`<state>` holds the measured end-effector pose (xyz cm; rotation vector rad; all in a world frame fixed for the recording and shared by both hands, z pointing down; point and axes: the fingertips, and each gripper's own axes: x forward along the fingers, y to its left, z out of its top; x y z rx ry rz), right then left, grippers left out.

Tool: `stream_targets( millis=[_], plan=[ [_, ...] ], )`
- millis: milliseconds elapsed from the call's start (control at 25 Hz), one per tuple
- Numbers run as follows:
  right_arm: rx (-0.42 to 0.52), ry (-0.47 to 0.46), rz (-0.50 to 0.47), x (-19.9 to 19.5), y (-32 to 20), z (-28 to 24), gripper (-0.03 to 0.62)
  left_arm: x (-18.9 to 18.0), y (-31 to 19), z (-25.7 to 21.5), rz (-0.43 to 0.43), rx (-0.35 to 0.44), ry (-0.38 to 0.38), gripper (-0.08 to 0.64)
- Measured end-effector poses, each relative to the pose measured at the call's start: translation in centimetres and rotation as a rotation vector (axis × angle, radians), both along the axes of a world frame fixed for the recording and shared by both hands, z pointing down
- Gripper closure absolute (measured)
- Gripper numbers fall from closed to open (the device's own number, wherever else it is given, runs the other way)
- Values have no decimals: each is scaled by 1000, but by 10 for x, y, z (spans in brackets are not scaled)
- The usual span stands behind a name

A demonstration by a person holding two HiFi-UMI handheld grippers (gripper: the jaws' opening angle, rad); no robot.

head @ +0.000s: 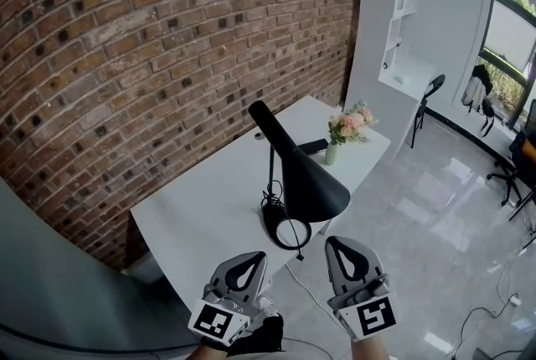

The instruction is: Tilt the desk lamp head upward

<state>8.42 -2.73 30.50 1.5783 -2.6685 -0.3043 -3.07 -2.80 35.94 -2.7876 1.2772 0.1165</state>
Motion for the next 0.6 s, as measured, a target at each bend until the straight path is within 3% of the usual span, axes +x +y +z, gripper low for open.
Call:
stream_targets(
  millis=[600],
  plan=[
    [-57,8,8,0,3,20,580,11,-12,13,29,-32,6,552]
  ],
)
